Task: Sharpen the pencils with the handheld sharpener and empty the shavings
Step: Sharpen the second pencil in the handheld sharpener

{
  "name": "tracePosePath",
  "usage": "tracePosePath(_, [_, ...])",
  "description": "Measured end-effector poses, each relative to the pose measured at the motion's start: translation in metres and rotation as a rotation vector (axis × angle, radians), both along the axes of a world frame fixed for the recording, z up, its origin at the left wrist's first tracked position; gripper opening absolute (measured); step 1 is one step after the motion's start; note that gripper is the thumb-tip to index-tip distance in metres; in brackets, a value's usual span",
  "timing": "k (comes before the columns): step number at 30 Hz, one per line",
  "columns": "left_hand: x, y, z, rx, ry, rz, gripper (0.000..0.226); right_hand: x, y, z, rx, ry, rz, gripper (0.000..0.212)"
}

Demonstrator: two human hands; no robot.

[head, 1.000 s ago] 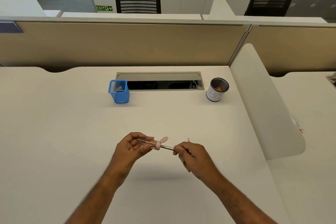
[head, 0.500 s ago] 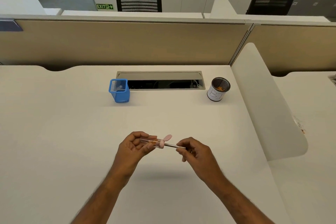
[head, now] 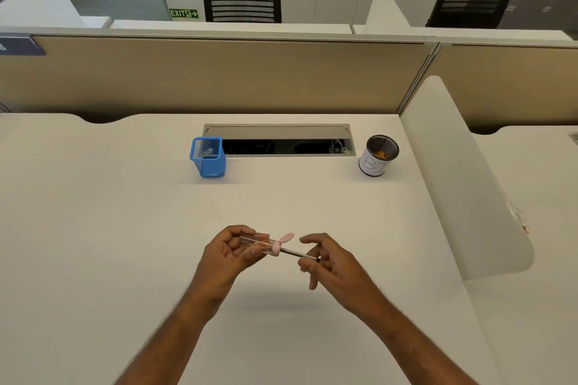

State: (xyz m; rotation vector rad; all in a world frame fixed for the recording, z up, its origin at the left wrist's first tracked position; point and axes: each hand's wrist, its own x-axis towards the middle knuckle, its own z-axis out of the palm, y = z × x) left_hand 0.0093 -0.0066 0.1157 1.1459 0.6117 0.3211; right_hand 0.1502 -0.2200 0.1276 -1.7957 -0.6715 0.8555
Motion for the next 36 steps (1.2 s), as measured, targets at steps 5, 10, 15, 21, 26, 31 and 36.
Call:
tracePosePath(5, [0.001, -0.004, 0.001, -0.008, -0.008, 0.004, 0.035, 0.003, -0.004, -0.005, -0.016, -0.255, -0.026, 0.010])
tracePosePath(10, [0.002, -0.003, 0.003, -0.048, -0.039, -0.008, 0.056, 0.003, -0.001, -0.006, -0.004, -0.244, -0.026, 0.011])
tracePosePath(15, [0.000, 0.000, 0.002, -0.019, -0.024, -0.063, 0.055, 0.006, 0.006, -0.008, -0.007, 0.120, -0.027, 0.038])
tracePosePath(21, [0.000, -0.001, 0.003, -0.003, -0.023, -0.022, 0.056, 0.001, 0.004, -0.010, 0.023, 0.006, 0.017, 0.026])
tracePosePath(26, [0.003, -0.003, 0.000, -0.010, -0.033, -0.001, 0.039, -0.003, -0.001, -0.012, 0.027, -0.248, -0.060, 0.010])
tracePosePath(31, [0.004, -0.002, -0.002, -0.031, -0.046, -0.007, 0.029, -0.005, 0.002, -0.008, 0.064, -0.240, -0.070, 0.015])
tracePosePath(36, [0.001, -0.003, -0.005, -0.027, -0.024, -0.032, 0.027, 0.003, 0.008, -0.006, -0.025, 0.035, -0.028, 0.037])
